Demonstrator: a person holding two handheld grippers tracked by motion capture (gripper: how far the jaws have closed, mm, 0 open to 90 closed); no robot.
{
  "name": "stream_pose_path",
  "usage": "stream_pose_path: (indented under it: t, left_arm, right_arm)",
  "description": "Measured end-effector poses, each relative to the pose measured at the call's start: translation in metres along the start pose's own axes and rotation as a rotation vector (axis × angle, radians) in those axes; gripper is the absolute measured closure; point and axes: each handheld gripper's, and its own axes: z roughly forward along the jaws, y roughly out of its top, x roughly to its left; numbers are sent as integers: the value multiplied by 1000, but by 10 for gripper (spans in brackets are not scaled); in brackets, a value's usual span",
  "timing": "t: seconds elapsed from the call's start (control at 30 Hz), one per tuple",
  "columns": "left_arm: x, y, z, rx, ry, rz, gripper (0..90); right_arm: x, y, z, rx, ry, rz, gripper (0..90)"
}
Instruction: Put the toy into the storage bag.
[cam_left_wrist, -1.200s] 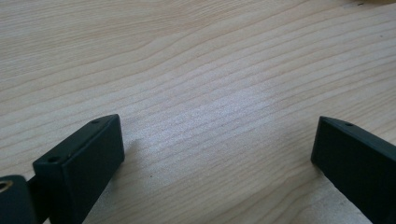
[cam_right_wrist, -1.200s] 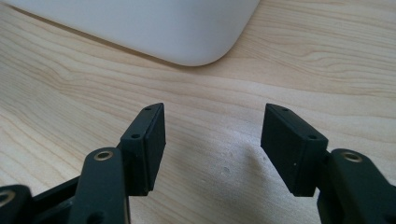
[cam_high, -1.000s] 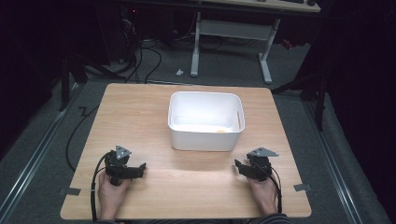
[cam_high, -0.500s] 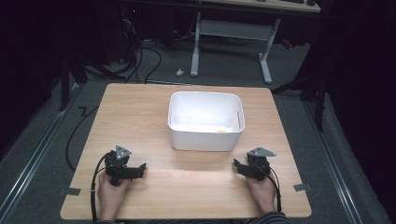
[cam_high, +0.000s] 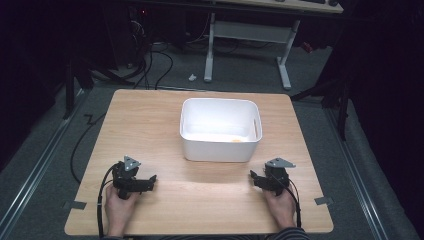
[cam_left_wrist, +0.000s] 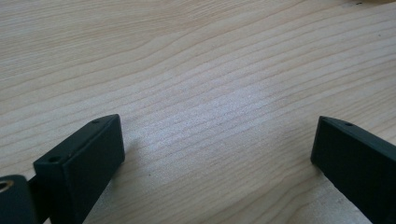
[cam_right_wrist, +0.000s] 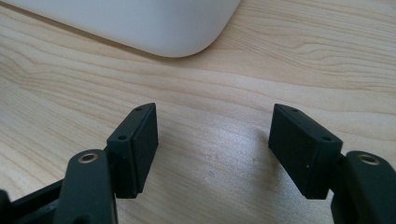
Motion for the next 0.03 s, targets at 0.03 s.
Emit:
stream_pose_path:
  t: [0.03]
  left_arm:
    - [0, 0, 0, 0, 0, 0, 29]
  right_arm:
    - [0, 0, 0, 0, 0, 0, 331]
